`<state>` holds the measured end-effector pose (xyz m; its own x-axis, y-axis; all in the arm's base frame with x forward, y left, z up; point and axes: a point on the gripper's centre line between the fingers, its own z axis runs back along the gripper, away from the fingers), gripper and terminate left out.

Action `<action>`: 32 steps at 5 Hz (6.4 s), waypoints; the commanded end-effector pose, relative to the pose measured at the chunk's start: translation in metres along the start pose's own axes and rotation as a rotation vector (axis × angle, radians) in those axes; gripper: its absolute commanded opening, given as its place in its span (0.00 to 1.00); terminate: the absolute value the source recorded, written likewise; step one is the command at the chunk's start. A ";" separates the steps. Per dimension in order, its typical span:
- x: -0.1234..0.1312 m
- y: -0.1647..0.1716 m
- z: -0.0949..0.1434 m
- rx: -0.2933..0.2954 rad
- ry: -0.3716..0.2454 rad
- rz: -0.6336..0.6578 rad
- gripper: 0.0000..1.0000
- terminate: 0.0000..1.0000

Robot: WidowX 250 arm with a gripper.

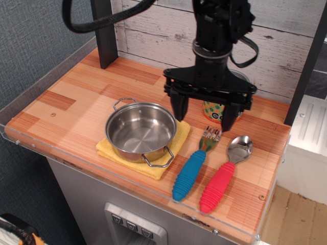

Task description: Place the red spoon on the left of the pot

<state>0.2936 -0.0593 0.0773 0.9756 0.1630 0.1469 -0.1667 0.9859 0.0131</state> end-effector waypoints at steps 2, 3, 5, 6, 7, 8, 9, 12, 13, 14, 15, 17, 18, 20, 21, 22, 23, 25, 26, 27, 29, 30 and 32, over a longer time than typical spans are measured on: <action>-0.006 -0.045 -0.030 -0.012 0.065 -0.080 1.00 0.00; -0.009 -0.051 -0.036 -0.001 0.071 -0.101 1.00 0.00; -0.013 -0.047 -0.051 -0.013 0.102 -0.089 1.00 0.00; -0.018 -0.043 -0.057 -0.017 0.122 -0.072 1.00 0.00; -0.021 -0.046 -0.060 -0.019 0.118 -0.083 1.00 0.00; -0.023 -0.045 -0.067 -0.016 0.130 -0.078 1.00 0.00; -0.024 -0.046 -0.068 -0.029 0.135 -0.077 0.00 0.00; -0.010 -0.030 -0.016 -0.076 0.036 -0.032 0.00 0.00; -0.007 -0.013 0.003 -0.091 0.000 -0.004 0.00 0.00; 0.001 0.022 0.019 -0.050 0.013 0.053 0.00 0.00; 0.006 0.063 0.021 -0.007 0.033 0.134 0.00 0.00; 0.017 0.136 0.026 0.056 0.019 0.251 0.00 0.00; 0.024 0.162 0.021 0.093 0.037 0.233 0.00 0.00; 0.033 0.198 -0.004 0.127 0.060 0.162 0.00 0.00; 0.032 0.207 -0.015 0.115 0.041 0.113 0.00 0.00; 0.030 0.215 -0.024 0.101 0.016 0.096 0.00 0.00; 0.027 0.218 -0.032 0.100 0.008 0.091 0.00 0.00; 0.026 0.217 -0.051 0.049 0.007 0.068 0.00 0.00; 0.024 0.216 -0.054 0.027 0.012 0.054 0.00 0.00; 0.021 0.213 -0.057 0.010 0.010 0.032 0.00 0.00; 0.021 0.213 -0.063 0.012 0.030 0.053 0.00 0.00; 0.021 0.214 -0.063 0.014 0.029 0.065 0.00 0.00; 0.021 0.216 -0.055 0.017 0.013 0.078 1.00 0.00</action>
<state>0.2903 0.1506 0.0109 0.9705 0.2244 0.0886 -0.2259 0.9741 0.0069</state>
